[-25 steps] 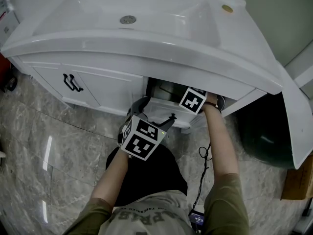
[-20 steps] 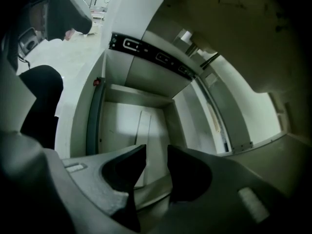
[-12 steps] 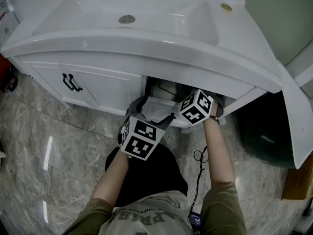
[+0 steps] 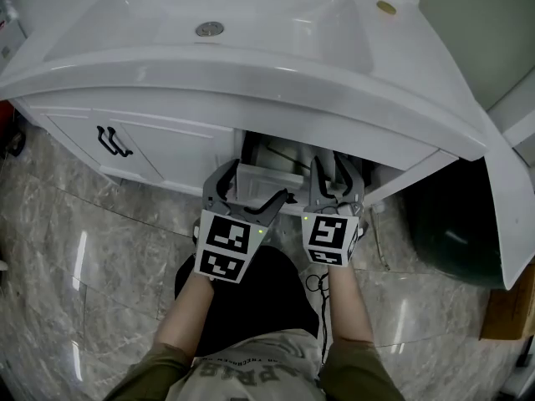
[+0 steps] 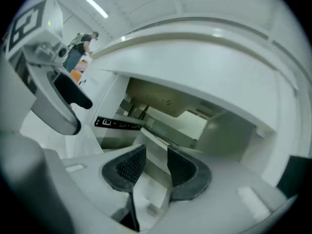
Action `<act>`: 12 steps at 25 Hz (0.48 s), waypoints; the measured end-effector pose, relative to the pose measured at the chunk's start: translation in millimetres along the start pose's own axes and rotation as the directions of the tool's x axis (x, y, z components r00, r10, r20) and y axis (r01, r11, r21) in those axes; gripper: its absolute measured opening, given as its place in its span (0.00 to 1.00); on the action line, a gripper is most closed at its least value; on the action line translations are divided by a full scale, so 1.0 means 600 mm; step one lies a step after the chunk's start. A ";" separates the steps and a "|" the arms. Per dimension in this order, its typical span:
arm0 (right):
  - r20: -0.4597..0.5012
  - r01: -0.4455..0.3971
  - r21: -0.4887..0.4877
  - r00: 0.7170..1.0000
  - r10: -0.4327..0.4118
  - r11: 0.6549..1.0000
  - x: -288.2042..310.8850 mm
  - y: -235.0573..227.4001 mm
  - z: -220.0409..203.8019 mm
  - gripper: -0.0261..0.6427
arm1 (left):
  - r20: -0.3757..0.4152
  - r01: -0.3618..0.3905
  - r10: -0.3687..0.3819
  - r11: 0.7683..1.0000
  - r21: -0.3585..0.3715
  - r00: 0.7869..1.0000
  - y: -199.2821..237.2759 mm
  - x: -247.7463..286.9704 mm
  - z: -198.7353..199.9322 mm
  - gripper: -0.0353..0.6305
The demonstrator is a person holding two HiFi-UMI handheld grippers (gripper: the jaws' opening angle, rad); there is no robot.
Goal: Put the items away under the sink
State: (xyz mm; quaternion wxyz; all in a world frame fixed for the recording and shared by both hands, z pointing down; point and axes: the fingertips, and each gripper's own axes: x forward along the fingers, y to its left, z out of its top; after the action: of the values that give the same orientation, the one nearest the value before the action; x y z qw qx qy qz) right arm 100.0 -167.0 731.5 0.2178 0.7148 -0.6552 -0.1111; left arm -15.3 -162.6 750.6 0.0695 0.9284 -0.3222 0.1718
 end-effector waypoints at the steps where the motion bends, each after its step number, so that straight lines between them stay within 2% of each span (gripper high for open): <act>1: 0.022 0.030 0.038 0.999 -0.031 0.999 -0.014 -0.004 0.003 0.24 | 0.022 -0.014 0.014 1.000 0.004 1.000 0.003 -0.003 0.004 0.68; 4: 0.080 0.102 0.125 0.990 -0.112 0.987 -0.054 -0.016 0.020 0.24 | 0.096 -0.059 0.058 0.998 0.012 0.994 0.011 -0.014 0.020 0.68; 8: 0.180 0.177 0.234 0.958 -0.222 0.956 -0.108 -0.041 0.075 0.24 | 0.154 -0.086 0.086 0.996 -0.007 0.984 0.015 -0.036 0.052 0.68; 12: 0.184 0.133 0.307 0.963 -0.196 0.942 -0.155 -0.061 0.136 0.24 | 0.183 -0.094 0.099 0.995 -0.040 0.978 0.003 -0.079 0.103 0.68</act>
State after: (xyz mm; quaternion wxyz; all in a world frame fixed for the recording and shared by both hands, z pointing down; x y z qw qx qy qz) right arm 85.5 -87.5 630.9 0.0288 0.7757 -0.6214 -0.1068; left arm -34.5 -151.5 676.0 0.0452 0.9224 -0.3745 0.0830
